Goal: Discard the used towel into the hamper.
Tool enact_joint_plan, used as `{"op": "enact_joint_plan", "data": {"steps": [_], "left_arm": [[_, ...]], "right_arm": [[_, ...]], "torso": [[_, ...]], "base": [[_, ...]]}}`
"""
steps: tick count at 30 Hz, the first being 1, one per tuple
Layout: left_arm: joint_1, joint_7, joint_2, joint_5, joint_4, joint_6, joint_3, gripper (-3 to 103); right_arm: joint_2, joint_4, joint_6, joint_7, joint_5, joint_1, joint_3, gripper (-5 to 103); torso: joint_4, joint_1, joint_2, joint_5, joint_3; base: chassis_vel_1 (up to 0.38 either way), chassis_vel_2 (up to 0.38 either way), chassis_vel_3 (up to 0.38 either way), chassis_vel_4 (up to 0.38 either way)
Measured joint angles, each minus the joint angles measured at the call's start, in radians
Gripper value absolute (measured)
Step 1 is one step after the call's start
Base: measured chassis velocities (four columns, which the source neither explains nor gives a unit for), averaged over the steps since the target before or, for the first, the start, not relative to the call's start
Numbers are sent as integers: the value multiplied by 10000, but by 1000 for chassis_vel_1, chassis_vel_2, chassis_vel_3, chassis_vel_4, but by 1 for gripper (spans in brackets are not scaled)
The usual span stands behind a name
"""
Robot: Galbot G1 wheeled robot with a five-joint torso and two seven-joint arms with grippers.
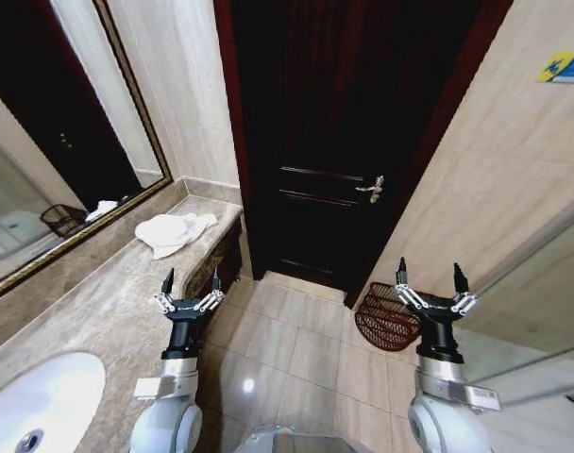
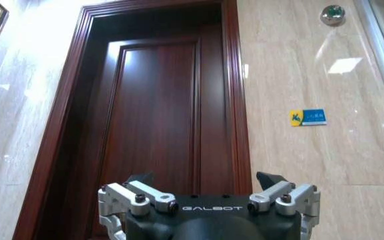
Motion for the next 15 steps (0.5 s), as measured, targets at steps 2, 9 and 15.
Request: {"op": "enact_joint_plan", "data": {"steps": [2, 9, 15], "left_arm": [[4, -6, 0, 5, 0, 0, 0, 100], [-12, -35, -9, 80, 4, -257, -12, 100], [-31, -37, -15, 121, 64, -348, -6, 100]], "right_arm": [[0, 0, 6, 0, -2, 1, 0, 100], [23, -30, 118, 10, -48, 6, -4, 100], [30, -12, -217, 1, -134, -91, -18, 100]], "torso": [[0, 42, 88, 0, 48], [1, 211, 450, 1, 245], [0, 222, 483, 0, 263]], "base": [[0, 0, 0, 0], [0, 0, 0, 0], [0, 0, 0, 0]]}}
